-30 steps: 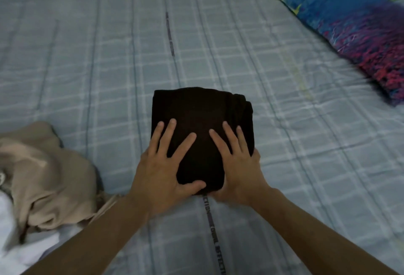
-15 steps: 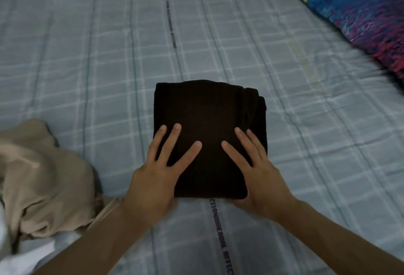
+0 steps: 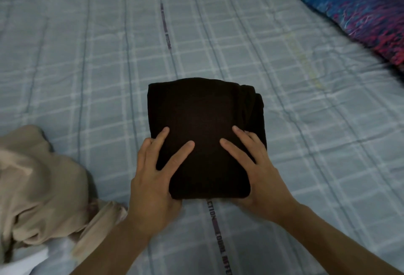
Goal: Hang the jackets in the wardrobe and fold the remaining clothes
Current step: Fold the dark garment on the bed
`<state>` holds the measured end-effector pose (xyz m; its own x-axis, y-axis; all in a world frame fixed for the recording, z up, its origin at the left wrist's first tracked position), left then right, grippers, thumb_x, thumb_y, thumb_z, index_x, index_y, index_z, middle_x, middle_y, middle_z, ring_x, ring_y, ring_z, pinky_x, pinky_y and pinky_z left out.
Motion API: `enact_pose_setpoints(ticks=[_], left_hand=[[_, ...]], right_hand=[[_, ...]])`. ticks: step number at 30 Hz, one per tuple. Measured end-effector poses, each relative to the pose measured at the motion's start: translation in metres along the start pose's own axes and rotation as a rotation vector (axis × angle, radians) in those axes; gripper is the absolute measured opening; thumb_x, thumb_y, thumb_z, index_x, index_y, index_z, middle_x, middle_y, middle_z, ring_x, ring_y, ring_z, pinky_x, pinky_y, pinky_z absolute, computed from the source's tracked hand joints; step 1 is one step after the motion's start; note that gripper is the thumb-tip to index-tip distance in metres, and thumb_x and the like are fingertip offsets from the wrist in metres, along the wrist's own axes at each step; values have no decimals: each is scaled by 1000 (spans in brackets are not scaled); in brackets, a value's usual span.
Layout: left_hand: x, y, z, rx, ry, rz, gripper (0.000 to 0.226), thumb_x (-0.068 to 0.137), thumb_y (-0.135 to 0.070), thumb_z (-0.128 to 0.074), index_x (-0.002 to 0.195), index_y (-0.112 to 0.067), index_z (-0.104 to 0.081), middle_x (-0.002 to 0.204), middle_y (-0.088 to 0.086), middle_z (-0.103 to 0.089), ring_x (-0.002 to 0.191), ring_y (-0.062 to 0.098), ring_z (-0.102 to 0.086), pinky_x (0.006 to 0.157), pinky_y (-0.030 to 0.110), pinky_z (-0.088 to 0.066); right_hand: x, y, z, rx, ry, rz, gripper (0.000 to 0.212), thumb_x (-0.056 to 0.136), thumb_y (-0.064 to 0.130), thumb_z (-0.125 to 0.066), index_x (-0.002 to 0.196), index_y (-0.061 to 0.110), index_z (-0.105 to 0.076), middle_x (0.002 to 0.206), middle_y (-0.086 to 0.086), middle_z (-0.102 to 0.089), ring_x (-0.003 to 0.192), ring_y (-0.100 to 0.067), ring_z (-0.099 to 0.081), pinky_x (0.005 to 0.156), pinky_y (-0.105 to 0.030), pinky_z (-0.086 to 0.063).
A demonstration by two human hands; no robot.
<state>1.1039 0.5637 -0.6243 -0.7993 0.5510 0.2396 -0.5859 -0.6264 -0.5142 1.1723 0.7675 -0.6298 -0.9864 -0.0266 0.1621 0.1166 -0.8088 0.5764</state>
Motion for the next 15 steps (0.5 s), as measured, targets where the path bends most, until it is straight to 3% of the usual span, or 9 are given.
enact_pose_setpoints(ticks=[4, 7, 10, 15], left_hand=[[20, -5, 15, -23, 5, -13, 91, 65, -16, -91, 143, -32, -48, 161, 4, -26, 144, 36, -30, 110, 41, -33], [39, -17, 39, -92, 39, 21, 85, 64, -12, -91, 138, -30, -55, 159, 4, -32, 143, 36, -34, 113, 41, -31], [60, -39, 74, -121, 118, 38, 79, 62, -10, -90, 132, -31, -61, 154, 2, -39, 138, 35, -38, 108, 49, -42], [67, -88, 151, -135, 142, 49, 74, 65, -4, -80, 129, -36, -60, 152, -4, -40, 139, 31, -36, 108, 55, -42]], right_hand=[[16, -1, 17, 123, 53, -47, 100, 66, 45, -88, 150, 37, -33, 162, 12, -16, 148, -13, -18, 106, -3, -22], [33, 10, 43, 189, 83, -101, 89, 68, 35, -88, 144, 36, -42, 156, 13, -27, 143, -7, -29, 116, -21, -28], [44, 33, 78, 195, 109, -146, 82, 69, 29, -87, 141, 32, -48, 151, 10, -36, 140, -7, -34, 117, -36, -33], [41, 92, 142, 212, 119, -131, 82, 68, 30, -87, 140, 31, -48, 148, 9, -39, 140, -8, -35, 118, -39, -30]])
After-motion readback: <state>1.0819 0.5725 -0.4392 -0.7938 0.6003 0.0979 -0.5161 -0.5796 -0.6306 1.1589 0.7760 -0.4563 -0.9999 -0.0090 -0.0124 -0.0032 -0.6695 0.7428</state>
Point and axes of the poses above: each hand's wrist, its own x-axis towards the middle knuckle, its own z-axis out of the back of the hand, y = z × x, the point moved 5 cm from there along x, towards the middle knuckle
